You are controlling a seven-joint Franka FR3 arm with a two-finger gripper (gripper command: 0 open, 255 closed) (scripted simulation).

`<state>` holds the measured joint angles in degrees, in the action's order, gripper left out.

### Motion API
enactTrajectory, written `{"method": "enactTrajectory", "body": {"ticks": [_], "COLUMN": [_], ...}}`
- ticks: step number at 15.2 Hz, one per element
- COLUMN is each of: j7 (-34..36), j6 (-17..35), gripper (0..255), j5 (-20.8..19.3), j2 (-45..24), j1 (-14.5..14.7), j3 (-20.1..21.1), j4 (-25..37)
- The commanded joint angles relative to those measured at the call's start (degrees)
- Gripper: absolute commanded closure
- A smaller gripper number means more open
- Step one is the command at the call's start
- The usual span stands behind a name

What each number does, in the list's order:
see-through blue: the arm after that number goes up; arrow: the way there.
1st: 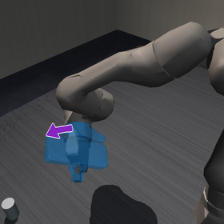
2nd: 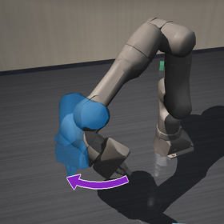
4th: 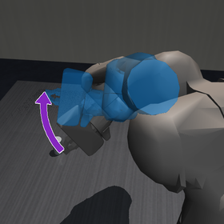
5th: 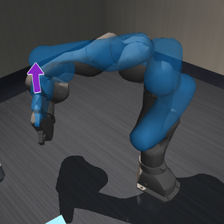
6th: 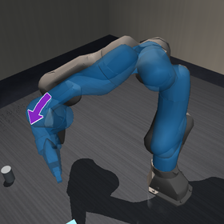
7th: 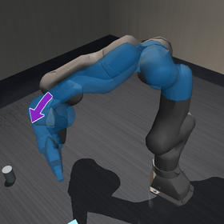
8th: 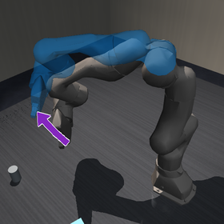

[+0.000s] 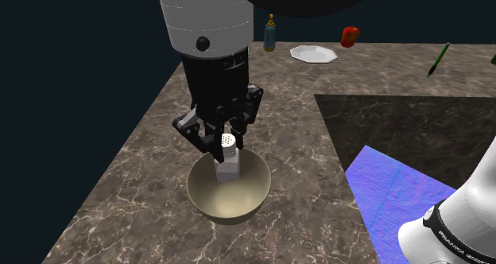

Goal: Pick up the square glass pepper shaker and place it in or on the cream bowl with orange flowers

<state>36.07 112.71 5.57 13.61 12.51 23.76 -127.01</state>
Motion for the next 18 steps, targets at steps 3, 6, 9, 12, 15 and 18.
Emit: {"method": "enactTrajectory", "body": {"ticks": [3, 6, 9, 12, 15, 18], "j7": [0.00, 0.00, -0.18, -0.19, -0.19, -0.19], "j6": [0.00, 0.00, -5.85, -7.37, -7.37, -7.37], "gripper": [0, 0, 0, 0, 0, 0], "j5": [0.00, 0.00, 0.09, 0.07, 0.07, 0.07], "j2": [0.00, 0.00, 1.04, 1.19, 1.19, 1.19], "j1": [0.00, 0.00, -0.11, -0.15, -0.15, -0.15], "j3": [0.00, 0.00, -0.49, -0.60, -0.60, -0.60], "j4": [0.00, 0.00, 4.87, 6.25, 6.25, 6.25]}}
